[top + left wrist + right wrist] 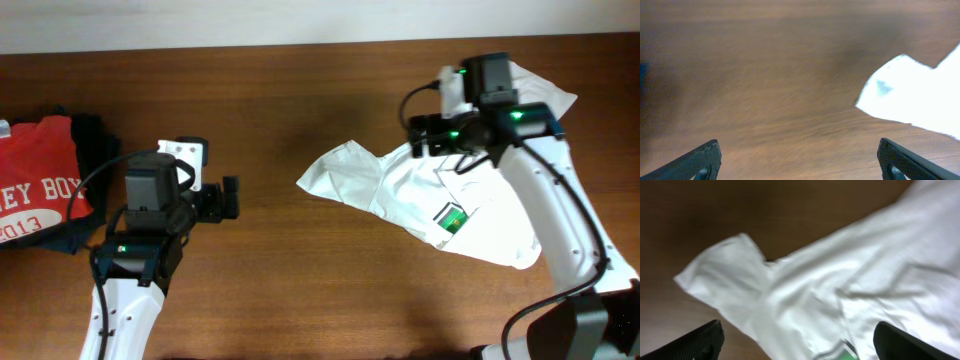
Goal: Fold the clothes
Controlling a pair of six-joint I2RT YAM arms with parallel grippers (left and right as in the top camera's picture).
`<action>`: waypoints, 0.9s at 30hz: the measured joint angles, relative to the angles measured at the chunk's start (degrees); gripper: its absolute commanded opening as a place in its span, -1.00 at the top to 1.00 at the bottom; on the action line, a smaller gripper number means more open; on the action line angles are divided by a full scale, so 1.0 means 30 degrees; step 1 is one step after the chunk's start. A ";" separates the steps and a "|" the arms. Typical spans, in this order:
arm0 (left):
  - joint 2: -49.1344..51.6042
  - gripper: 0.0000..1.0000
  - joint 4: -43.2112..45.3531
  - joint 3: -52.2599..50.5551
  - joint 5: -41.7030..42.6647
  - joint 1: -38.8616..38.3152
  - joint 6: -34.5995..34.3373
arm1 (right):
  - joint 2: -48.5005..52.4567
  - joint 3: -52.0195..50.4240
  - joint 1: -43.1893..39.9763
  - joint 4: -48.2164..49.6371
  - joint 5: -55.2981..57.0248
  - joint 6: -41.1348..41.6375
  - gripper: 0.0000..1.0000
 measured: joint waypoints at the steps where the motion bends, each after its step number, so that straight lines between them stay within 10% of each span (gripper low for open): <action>1: 0.0073 -0.99 0.0328 0.0000 0.0612 0.0000 -0.0015 | 0.0000 0.0007 -0.0656 -0.0474 0.0168 0.0153 -0.97; 21: 1.4608 -0.97 1.2327 0.0262 0.5974 -0.8794 -0.6433 | -0.0007 0.0036 -0.6324 -0.3541 0.0517 0.0372 -0.97; 27: 1.6298 0.82 1.5977 0.0532 0.4881 -0.9777 -0.8007 | -0.0007 0.0036 -0.6324 -0.3621 0.0517 0.0364 -0.97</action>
